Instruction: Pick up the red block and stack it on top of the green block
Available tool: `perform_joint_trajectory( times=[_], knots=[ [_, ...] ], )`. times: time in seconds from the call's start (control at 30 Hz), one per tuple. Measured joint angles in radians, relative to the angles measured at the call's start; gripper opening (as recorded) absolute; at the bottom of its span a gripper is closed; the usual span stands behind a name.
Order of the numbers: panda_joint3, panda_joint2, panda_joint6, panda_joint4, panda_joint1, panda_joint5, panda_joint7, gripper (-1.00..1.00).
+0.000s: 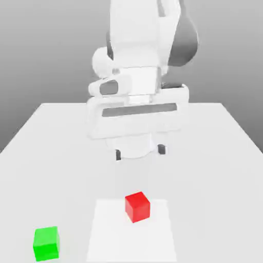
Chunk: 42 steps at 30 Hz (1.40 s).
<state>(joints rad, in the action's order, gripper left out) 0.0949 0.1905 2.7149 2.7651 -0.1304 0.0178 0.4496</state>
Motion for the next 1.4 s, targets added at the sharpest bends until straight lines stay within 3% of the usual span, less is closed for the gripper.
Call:
perform_joint_trajectory(
  times=[0.1, 0.3, 0.33, 0.57, 0.8, 1.2, 1.37, 1.4],
  knots=[
    [0.0, -0.135, 0.094, 0.076, -0.006, -0.023, -0.044, 0.0],
    [-0.042, -0.356, 0.28, 0.063, 0.021, 0.033, -0.097, 0.0],
    [-0.055, -0.389, 0.307, 0.059, 0.032, 0.041, -0.102, -1.0],
    [-0.059, -0.395, 0.311, 0.058, 0.036, 0.039, -0.101, -1.0],
    [-0.037, -0.171, 0.12, 0.089, 0.031, -0.023, -0.055, -1.0],
    [0.118, -0.332, -0.12, -0.307, 0.265, 0.037, 0.229, -1.0],
    [0.108, -0.485, -0.036, -0.371, 0.312, 0.116, 0.218, -1.0],
    [0.1, -0.511, -0.013, -0.374, 0.318, 0.128, 0.21, 1.0]
  ],
)
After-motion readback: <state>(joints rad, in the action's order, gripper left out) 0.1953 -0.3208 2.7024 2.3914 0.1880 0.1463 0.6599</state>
